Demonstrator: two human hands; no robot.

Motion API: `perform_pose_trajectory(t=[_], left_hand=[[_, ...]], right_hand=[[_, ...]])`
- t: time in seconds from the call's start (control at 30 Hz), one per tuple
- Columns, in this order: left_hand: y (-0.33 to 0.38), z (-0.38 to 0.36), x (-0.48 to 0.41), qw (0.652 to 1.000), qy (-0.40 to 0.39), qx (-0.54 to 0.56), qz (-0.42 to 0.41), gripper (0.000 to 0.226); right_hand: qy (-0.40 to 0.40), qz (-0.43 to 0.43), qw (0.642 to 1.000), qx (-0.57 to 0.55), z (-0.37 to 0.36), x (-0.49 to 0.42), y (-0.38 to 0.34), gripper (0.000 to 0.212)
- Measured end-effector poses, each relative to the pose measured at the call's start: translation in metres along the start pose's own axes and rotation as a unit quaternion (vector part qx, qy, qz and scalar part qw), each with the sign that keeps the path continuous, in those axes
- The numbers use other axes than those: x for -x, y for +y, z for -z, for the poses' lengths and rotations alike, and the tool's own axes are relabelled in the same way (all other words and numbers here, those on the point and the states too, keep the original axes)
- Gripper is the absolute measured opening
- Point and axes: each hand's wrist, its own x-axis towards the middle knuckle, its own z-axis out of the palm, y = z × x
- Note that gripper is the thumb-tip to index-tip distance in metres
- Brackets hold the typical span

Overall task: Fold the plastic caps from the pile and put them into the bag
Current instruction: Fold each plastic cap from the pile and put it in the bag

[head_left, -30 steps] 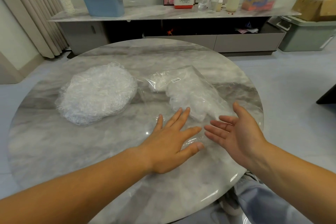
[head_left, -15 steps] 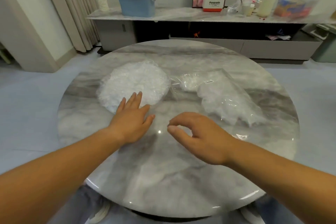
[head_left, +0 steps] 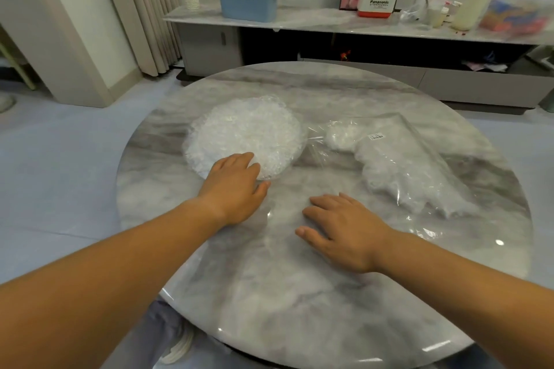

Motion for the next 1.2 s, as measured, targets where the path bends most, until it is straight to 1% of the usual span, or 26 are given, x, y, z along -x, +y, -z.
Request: perform_pose_trajectory(t=[0.13,0.23,0.33,0.4,0.57,0.67,0.73,0.8,0.9,1.0,1.07,1.13,1.2], left_hand=[[0.000,-0.003,0.001,1.000,0.000,0.006,-0.014,0.054],[0.001,-0.003,0.000,0.999,0.034,0.012,-0.027,0.050],[0.001,-0.001,0.002,0.998,0.046,0.019,-0.037,0.052],[-0.001,0.000,0.003,0.998,0.040,0.014,-0.040,0.053],[-0.004,-0.002,0.005,0.999,-0.006,-0.033,-0.030,0.051],[-0.005,-0.003,0.006,0.998,0.018,-0.049,-0.029,0.050],[-0.007,-0.002,0.007,0.998,0.038,-0.043,-0.028,0.048],[-0.007,0.001,0.010,0.998,0.050,-0.029,-0.028,0.052],[-0.007,0.005,0.017,0.997,0.065,-0.014,-0.039,0.060],[-0.006,0.007,0.032,0.995,0.072,-0.023,-0.071,0.071],[-0.004,0.007,0.047,0.992,0.068,-0.029,-0.102,0.077],[-0.002,0.005,0.065,0.989,0.057,-0.023,-0.132,0.077],[0.002,0.002,0.083,0.987,0.034,-0.008,-0.155,0.076]], right_hand=[[0.009,-0.002,1.000,-0.006,-0.001,-0.003,0.004,0.080],[0.020,-0.001,1.000,-0.018,0.003,-0.002,0.003,0.091],[0.022,-0.007,0.999,-0.028,0.011,0.000,-0.002,0.101],[0.027,-0.007,0.999,-0.029,0.014,0.001,-0.004,0.101],[0.032,-0.002,0.999,-0.028,0.014,0.000,-0.006,0.099],[0.032,-0.001,0.999,-0.027,0.013,-0.002,-0.005,0.098],[0.036,0.000,0.999,-0.027,0.013,-0.003,-0.004,0.097],[0.041,0.001,0.999,-0.032,0.013,-0.003,-0.003,0.096],[0.061,0.006,0.997,-0.045,0.015,0.001,-0.002,0.091],[0.098,0.022,0.994,-0.049,0.018,0.010,-0.001,0.082],[0.127,0.043,0.989,-0.057,0.018,0.018,0.000,0.072],[0.148,0.078,0.984,-0.066,0.016,0.025,0.001,0.059],[0.130,0.110,0.984,-0.050,0.012,0.032,-0.001,0.054]])
